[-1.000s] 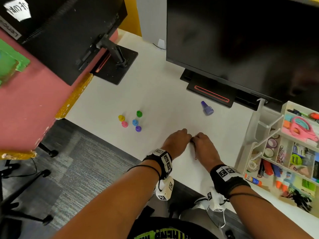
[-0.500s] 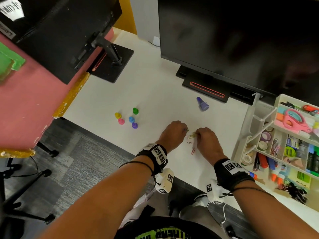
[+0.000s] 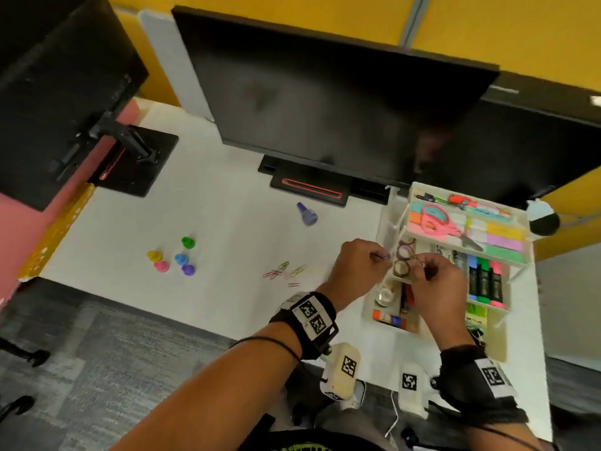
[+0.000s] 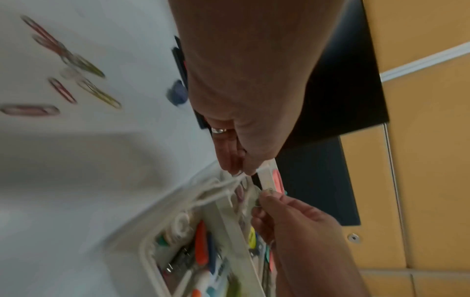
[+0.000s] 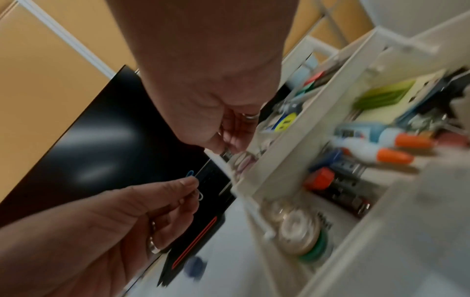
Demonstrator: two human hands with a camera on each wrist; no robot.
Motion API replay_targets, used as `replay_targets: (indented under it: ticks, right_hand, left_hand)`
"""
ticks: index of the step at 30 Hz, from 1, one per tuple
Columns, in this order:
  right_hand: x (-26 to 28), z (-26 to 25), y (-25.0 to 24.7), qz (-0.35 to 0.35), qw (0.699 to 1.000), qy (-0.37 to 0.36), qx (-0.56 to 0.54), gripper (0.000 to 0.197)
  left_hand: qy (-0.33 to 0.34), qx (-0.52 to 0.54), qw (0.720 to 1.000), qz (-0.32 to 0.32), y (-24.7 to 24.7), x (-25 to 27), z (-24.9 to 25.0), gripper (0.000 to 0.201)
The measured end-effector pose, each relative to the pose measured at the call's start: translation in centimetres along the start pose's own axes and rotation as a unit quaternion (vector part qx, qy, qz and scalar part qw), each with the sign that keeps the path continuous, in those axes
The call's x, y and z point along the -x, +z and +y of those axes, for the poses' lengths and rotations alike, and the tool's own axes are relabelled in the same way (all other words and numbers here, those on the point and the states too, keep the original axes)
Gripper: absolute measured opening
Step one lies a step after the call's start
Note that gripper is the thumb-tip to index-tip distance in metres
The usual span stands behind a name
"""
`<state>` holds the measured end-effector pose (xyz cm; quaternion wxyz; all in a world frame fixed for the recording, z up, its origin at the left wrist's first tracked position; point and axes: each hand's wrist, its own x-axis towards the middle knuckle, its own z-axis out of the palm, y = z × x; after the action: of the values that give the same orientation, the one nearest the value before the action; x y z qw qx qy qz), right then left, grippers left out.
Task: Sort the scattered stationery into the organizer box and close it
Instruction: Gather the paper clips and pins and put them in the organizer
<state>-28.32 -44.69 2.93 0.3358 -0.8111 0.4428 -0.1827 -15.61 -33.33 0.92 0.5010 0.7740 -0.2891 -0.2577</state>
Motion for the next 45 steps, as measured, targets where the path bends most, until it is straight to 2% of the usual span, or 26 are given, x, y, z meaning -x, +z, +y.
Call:
replay_targets:
  ticks: [3, 4, 8, 12, 15, 20, 24, 28, 31, 33, 35, 37, 39, 41, 43, 45]
  right_hand:
    - [-0.8, 0.9, -1.6, -0.008, 1.000, 0.013, 0.015, 0.011]
    - [-1.0, 1.1, -2.0, -0.013, 1.000, 0.013, 0.012, 0.015]
    - [-1.2, 1.9, -2.8, -0.052, 0.999, 0.002, -0.011, 0.021]
    - [-1.3, 3.1, -3.5, -0.085, 0.996, -0.024, -0.025, 0.014]
    - [-1.1, 3.9, -3.7, -0.094, 0.995, -0.026, -0.022, 0.023]
    - [-0.7, 4.5, -3.9, -0.077, 0.996, -0.033, -0.023, 0.023]
    - [-0.1, 3.3, -2.8, -0.062, 0.996, -0.061, -0.032, 0.021]
    - [1.3, 1.1, 0.6, -0.101, 0.988, -0.113, -0.040, 0.021]
    - [3.1, -0.3, 4.2, -0.176, 0.972, -0.156, -0.019, 0.021]
    - [4.3, -0.5, 6.8, -0.264, 0.953, -0.150, 0.000, 0.018]
    - [5.4, 0.0, 9.5, -0.321, 0.936, -0.138, 0.033, 0.020]
    - [6.3, 0.7, 11.7, -0.355, 0.927, -0.111, 0.053, 0.031]
    - [7.1, 1.1, 13.4, -0.381, 0.919, -0.083, 0.062, 0.046]
    - [7.7, 0.7, 14.9, -0.392, 0.913, -0.085, 0.078, 0.059]
    - [7.7, -0.1, 16.1, -0.385, 0.914, -0.085, 0.093, 0.070]
    - [7.2, -0.9, 17.1, -0.365, 0.922, -0.094, 0.092, 0.079]
  left_hand:
    - [-0.005, -0.011, 1.000, -0.022, 3.1, -0.8, 2.0, 0.002]
    - [-0.008, -0.017, 1.000, -0.024, 4.2, -1.2, 2.2, 0.011]
    - [-0.036, -0.049, 0.998, -0.031, 6.6, -2.0, 2.9, 0.007]
    - [-0.040, -0.065, 0.997, -0.023, 7.4, -2.6, 3.1, 0.007]
    - [-0.020, -0.087, 0.996, -0.015, 7.5, -2.7, 3.4, 0.007]
    - [-0.011, -0.100, 0.992, -0.070, 6.6, -2.3, 3.9, 0.021]
    - [0.009, -0.069, 0.993, -0.095, 4.0, -1.8, 3.1, 0.028]
    - [0.039, -0.072, 0.992, -0.099, -1.6, -0.8, 1.1, 0.027]
    - [0.018, -0.117, 0.990, -0.081, -7.3, 0.3, -2.3, 0.025]
    - [-0.019, -0.175, 0.983, -0.052, -11.2, 1.1, -6.1, 0.025]
    - [-0.075, -0.224, 0.971, -0.033, -14.7, 2.3, -10.0, 0.030]
    - [-0.148, -0.269, 0.950, -0.057, -16.8, 3.5, -12.9, 0.043]
    - [-0.180, -0.309, 0.927, -0.116, -17.4, 4.5, -15.1, 0.067]
    - [-0.168, -0.310, 0.925, -0.142, -17.1, 5.4, -16.6, 0.084]
    - [-0.136, -0.290, 0.939, -0.124, -16.0, 5.9, -17.1, 0.088]
    - [-0.111, -0.302, 0.940, -0.113, -14.6, 5.9, -16.9, 0.090]
